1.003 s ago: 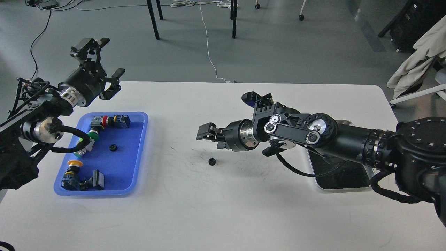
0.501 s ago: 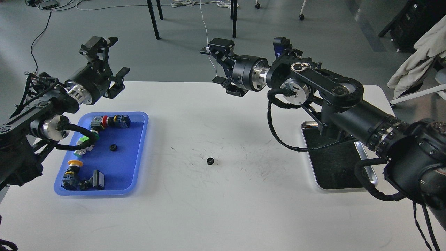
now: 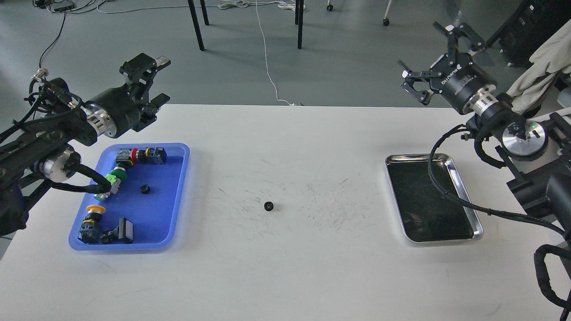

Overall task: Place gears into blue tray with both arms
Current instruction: 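Withdraw the right gripper and reach the left gripper toward the gear, then grasp the second black gear on the table with the left gripper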

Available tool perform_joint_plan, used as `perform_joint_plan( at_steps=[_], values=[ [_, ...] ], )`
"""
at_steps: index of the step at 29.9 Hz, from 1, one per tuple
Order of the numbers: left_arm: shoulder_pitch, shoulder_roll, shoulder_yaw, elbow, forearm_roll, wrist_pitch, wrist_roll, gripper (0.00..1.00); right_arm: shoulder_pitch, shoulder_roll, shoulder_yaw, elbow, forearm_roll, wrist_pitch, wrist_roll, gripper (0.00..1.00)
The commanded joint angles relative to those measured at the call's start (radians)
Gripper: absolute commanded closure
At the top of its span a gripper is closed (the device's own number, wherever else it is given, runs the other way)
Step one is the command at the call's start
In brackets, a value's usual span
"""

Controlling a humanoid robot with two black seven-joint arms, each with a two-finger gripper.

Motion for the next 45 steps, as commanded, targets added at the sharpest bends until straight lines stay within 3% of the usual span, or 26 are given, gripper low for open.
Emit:
perform_joint_plan(
  at_steps=[1,7,16,21,27,32,45],
  values=[
    [0.013,0.109,0.09,-0.063,0.102,0.05,-0.003,0.02,-0.125,-0.009,0.045,0.027,0.047,0.005,0.0,0.05],
    [0.016,0.243,0.107,-0.239,0.198,0.051,-0.003,0.02,-0.339,-0.015,0.176,0.252,0.049,0.005,0.001,0.05],
    [0.039,0.183,0.108,-0.405,0.55,0.111,-0.008,0.02,-0.452,-0.079,0.195,0.361,0.042,0.005,0.003,0.04],
    [0.063,0.047,0.11,-0.395,0.874,0.208,-0.002,0.02,-0.462,-0.102,0.218,0.331,0.042,0.005,0.03,0.03],
    [0.099,-0.042,0.174,-0.378,1.248,0.225,0.0,0.02,-0.463,-0.096,0.215,0.283,0.041,0.005,0.035,0.03],
    [0.111,-0.131,0.208,-0.275,1.494,0.275,0.001,0.02,-0.465,-0.102,0.209,0.283,0.041,0.005,0.035,0.03],
    [0.185,-0.293,0.239,-0.09,1.626,0.335,0.01,0.04,-0.462,-0.104,0.203,0.283,0.039,0.005,0.033,0.03]
  ],
)
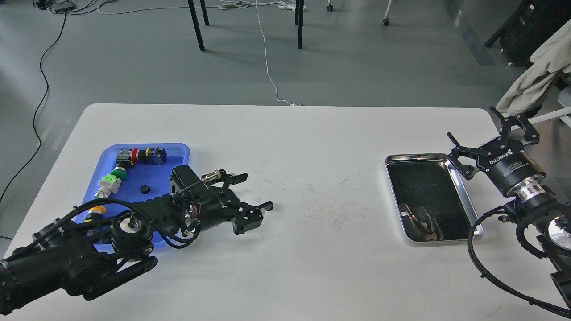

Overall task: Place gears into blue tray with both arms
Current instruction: 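Grasp the second black gear on the table with the left gripper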

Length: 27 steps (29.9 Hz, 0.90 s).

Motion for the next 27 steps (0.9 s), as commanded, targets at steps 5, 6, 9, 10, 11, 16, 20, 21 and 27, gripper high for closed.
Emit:
perform_joint_plan(
  at_steps=[5,6,9,10,11,16,20,21,27],
  values=[
    [0.026,-0.062,0.0,0.063,0.005,0.035,0.0,0.08,0.006,0.0,-0.005,-0.002,-0.009,0.0,-0.001,0.03],
    [0.027,-0.064,0.0,0.069,0.005,0.04,0.0,0.09,0.008,0.0,-0.008,-0.003,-0.009,0.0,-0.001,0.03],
    [0.031,-0.078,0.0,0.093,0.005,0.054,0.0,0.12,0.009,-0.005,-0.008,-0.011,-0.009,0.0,-0.001,0.03],
    [0.032,-0.09,0.0,0.103,0.005,0.06,-0.002,0.12,0.009,-0.006,-0.008,-0.013,-0.009,0.0,-0.001,0.03],
    [0.032,-0.098,0.0,0.109,0.005,0.064,-0.002,0.13,0.009,-0.008,-0.008,-0.013,-0.009,0.0,-0.001,0.03],
    [0.032,-0.116,0.002,0.124,0.005,0.064,-0.002,0.22,0.009,-0.008,-0.008,-0.013,-0.009,0.0,-0.001,0.03],
    [0.04,-0.122,0.002,0.135,0.005,0.067,-0.002,0.31,0.011,-0.009,-0.008,-0.013,-0.009,0.0,-0.001,0.03],
    [0.046,-0.124,0.002,0.133,0.005,0.067,-0.002,0.32,0.012,-0.009,-0.008,-0.013,-0.009,0.0,-0.001,0.03],
    [0.058,-0.136,0.002,0.152,0.005,0.067,-0.002,0.44,0.012,-0.008,-0.006,-0.013,-0.009,0.0,-0.001,0.03]
  ],
)
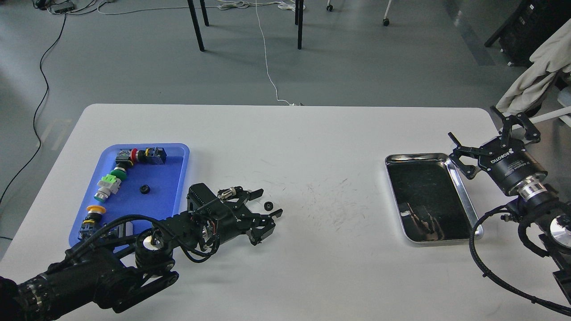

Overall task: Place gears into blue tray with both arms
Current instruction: 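Grasp the second black gear on the table with the left gripper, then carry the gear into the blue tray and release it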

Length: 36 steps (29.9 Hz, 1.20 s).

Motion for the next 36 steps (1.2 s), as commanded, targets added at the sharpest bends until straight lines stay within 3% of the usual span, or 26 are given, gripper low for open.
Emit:
perform_joint_plan(
  at_steps=[1,10,14,17,22,30,36],
  values=[
    [0.008,-0.007,-0.002,0.015,0.0,0.0,0.0,0.46,0.0,0.001,0.001,0.0,0.0,0.0,0.0,0.03],
    [0.01,-0.013,0.0,0.032,0.0,0.0,0.0,0.53,0.001,-0.001,0.001,-0.003,0.0,0.0,0.0,0.03],
    [0.01,-0.015,0.0,0.038,0.0,-0.002,-0.003,0.8,0.003,-0.001,0.001,-0.006,0.0,0.0,0.0,0.03],
    [0.01,-0.013,-0.002,0.038,0.0,-0.002,-0.003,0.92,0.003,-0.001,0.001,-0.006,0.0,0.0,0.0,0.03],
    [-0.004,0.021,-0.017,0.018,0.0,0.009,-0.006,0.94,0.009,-0.004,0.0,-0.005,0.0,0.0,0.0,0.03],
    [-0.093,0.332,-0.026,-0.149,-0.127,0.037,-0.014,0.93,0.02,-0.025,-0.002,-0.006,0.0,0.0,0.0,0.03],
    [-0.07,0.502,-0.012,-0.156,-0.192,0.035,-0.037,0.93,0.038,-0.025,-0.016,-0.014,0.0,0.0,0.0,0.03]
  ],
)
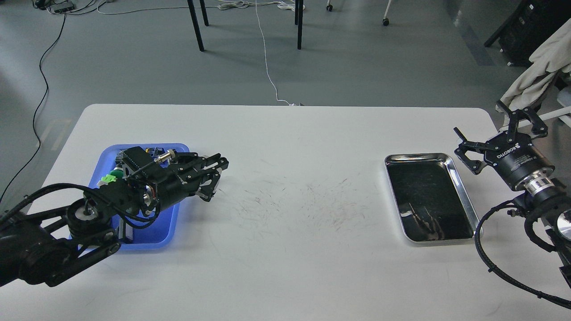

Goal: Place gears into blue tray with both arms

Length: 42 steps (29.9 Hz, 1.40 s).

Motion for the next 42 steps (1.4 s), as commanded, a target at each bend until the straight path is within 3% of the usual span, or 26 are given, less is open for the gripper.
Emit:
perform_joint_plan(
  at_steps=[1,9,27,30,33,35,36,42],
  values=[
    [0.042,0.095,0.007,-0.002,-0.047,0.0,-0.007,0.93,0.003,0.0,-0.003,-0.002,0.0,0.0,0.0,0.03],
    [0.184,0.129,0.005,0.01,-0.144,0.012,-0.004,0.93,0.008,0.001,-0.023,-0.001,0.0,0.0,0.0,0.03],
    [0.224,0.116,0.007,0.083,-0.145,0.023,-0.002,0.88,0.01,0.0,-0.026,-0.004,0.0,0.0,0.0,0.03],
    [0.225,0.114,0.005,0.084,-0.147,0.023,-0.001,0.76,0.011,-0.002,-0.025,-0.004,0.0,0.0,0.0,0.03],
    [0.224,0.114,-0.003,0.084,-0.148,0.023,-0.001,0.28,0.022,0.0,-0.026,-0.002,0.0,0.0,0.0,0.03],
    [0.224,0.114,-0.006,0.084,-0.168,0.024,-0.004,0.07,0.029,-0.002,-0.028,-0.004,0.0,0.0,0.0,0.03],
    [0.222,0.114,-0.006,0.084,-0.187,0.024,-0.004,0.01,0.03,0.0,-0.026,-0.004,0.0,0.0,0.0,0.03],
    [0.182,0.12,-0.015,0.075,-0.259,0.024,-0.005,0.01,0.037,0.0,-0.028,-0.004,-0.001,0.0,0.0,0.03]
  ],
)
